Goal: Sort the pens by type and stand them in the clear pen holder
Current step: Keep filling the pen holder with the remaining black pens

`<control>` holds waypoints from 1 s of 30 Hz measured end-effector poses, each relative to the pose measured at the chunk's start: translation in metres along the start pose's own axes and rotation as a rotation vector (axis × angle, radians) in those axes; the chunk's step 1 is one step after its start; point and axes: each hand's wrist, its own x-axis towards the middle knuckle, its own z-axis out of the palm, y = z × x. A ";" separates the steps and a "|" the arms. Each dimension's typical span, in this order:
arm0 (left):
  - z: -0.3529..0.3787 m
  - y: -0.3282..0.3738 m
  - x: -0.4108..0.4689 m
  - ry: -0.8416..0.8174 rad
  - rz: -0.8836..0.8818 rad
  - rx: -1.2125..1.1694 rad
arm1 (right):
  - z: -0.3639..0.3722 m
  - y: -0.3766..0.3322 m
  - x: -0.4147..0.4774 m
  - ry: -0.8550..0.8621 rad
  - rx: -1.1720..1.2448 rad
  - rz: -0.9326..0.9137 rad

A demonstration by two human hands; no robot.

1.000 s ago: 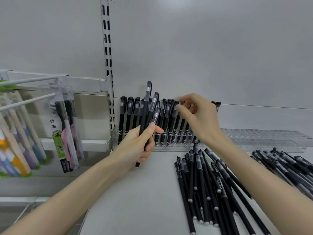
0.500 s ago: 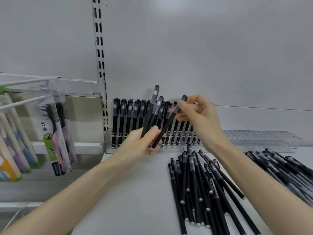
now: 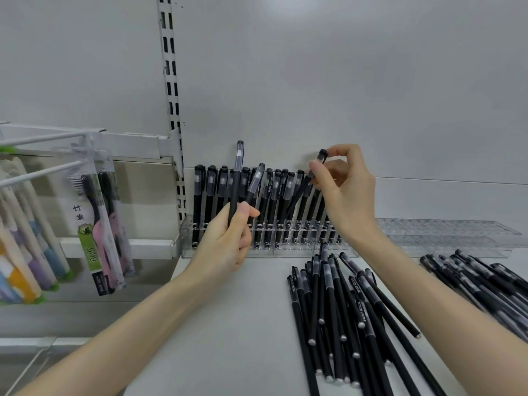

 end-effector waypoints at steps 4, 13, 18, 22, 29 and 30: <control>-0.001 -0.001 0.001 -0.025 0.000 0.010 | -0.001 -0.001 0.005 -0.016 -0.030 -0.025; 0.002 -0.004 -0.001 -0.090 0.025 0.053 | 0.004 0.014 -0.001 -0.117 -0.154 -0.049; 0.001 -0.005 0.000 -0.111 0.027 0.032 | 0.001 0.014 0.003 -0.145 -0.144 -0.039; 0.001 -0.005 0.001 -0.139 0.020 0.055 | 0.000 0.015 0.008 -0.184 -0.144 -0.049; 0.000 -0.005 0.000 -0.164 0.000 0.019 | -0.007 0.009 0.016 -0.259 -0.155 -0.015; 0.000 -0.005 0.000 -0.162 0.004 0.022 | -0.007 0.009 0.017 -0.263 -0.161 -0.014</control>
